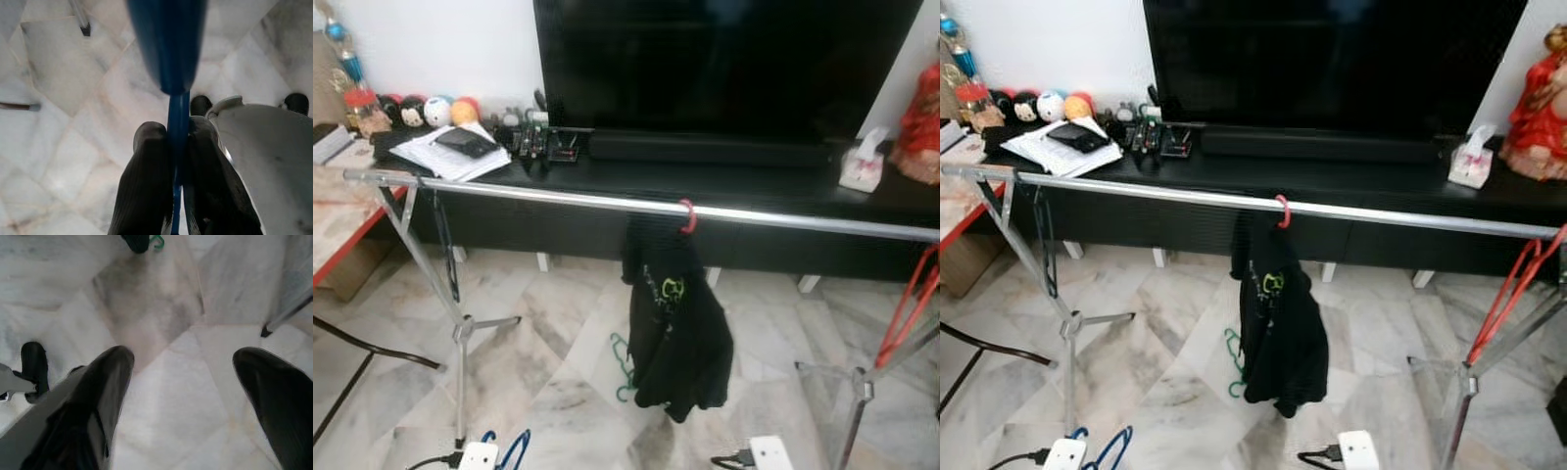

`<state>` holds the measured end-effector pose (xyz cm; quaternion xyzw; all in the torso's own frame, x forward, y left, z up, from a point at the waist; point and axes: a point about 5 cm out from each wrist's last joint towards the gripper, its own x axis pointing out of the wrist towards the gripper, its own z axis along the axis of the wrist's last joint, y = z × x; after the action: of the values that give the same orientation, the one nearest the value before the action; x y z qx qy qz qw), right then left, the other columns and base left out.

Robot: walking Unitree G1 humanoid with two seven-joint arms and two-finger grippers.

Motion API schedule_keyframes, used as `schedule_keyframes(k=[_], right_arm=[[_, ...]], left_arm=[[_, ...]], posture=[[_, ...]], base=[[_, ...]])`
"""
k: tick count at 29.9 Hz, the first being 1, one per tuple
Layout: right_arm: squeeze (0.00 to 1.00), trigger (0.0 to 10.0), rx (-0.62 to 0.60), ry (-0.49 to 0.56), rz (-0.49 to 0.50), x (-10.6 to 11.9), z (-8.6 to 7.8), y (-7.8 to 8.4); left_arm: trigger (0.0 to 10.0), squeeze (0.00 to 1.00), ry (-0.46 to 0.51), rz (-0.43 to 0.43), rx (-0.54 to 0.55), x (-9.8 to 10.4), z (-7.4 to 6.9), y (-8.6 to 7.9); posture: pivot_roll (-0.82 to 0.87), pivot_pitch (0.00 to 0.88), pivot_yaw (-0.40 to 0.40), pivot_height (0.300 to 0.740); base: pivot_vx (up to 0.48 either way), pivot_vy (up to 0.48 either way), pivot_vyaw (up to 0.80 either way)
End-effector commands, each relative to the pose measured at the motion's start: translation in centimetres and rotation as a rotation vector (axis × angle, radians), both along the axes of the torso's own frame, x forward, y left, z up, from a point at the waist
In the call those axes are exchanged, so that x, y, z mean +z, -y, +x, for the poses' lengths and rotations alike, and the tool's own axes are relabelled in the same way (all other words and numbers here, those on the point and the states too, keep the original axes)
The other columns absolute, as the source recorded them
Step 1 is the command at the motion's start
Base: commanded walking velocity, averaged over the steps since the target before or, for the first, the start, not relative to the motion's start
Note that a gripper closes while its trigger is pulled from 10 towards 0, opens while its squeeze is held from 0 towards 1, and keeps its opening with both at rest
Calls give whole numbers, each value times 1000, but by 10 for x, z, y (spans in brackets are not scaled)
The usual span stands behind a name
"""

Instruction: Hang hanger

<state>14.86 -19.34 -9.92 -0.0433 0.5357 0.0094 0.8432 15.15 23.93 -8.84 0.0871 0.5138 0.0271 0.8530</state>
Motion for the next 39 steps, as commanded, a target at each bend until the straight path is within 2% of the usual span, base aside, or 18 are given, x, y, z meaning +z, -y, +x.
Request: schedule_keyframes(k=[1, 8, 13, 15, 18, 22, 25, 30, 34, 39], right_arm=[[0, 10000, 9, 5, 5, 0, 2, -2], [0, 10000, 15, 3, 6, 0, 1, -2], [0, 10000, 16, 1, 6, 0, 0, -2], [0, 10000, 17, 0, 5, 0, -1, -1], [0, 10000, 17, -5, 3, -1, -4, 0], [0, 10000, 18, -11, 5, -3, -8, -1], [0, 10000, 21, -15, 8, -4, -11, -4], [0, 10000, 26, -14, 12, -4, -9, -8], [0, 10000, 40, -7, 20, -3, -3, -19], [0, 10000, 38, -7, 15, -3, -3, -16]], left_arm=[[10000, 0, -14, 0, -14, -2, -2, 2], [10000, 0, -13, 5, -12, -2, -3, 2], [10000, 0, -6, 16, 4, -1, -2, -1], [10000, 0, 9, 16, 9, 1, 0, -2], [10000, 0, 89, 37, 24, 9, 13, -9], [10000, 0, 135, 54, 46, 14, 19, -15], [10000, 0, 164, 51, 58, 12, 19, -7], [10000, 0, 187, 47, 77, 13, 18, -8], [10000, 0, 215, 36, 73, 12, 19, -2], [10000, 0, 242, 21, 55, 14, 24, 4]], posture=[[-13, 0, -32, 740], [-13, 0, -34, 740], [-13, 0, -35, 740], [-13, 0, -35, 740], [-11, 0, -36, 740], [-10, 0, -36, 740], [-9, 0, -37, 740], [-6, 0, -38, 740], [-5, 0, -40, 740], [-7, 0, -41, 740]], base=[[0, -307, 0], [0, -306, 0], [0, 0, 0], [0, 0, 0], [0, 0, 0], [0, 0, 0], [0, 0, 0], [0, 0, 0], [0, 0, 0], [97, 0, 0]])
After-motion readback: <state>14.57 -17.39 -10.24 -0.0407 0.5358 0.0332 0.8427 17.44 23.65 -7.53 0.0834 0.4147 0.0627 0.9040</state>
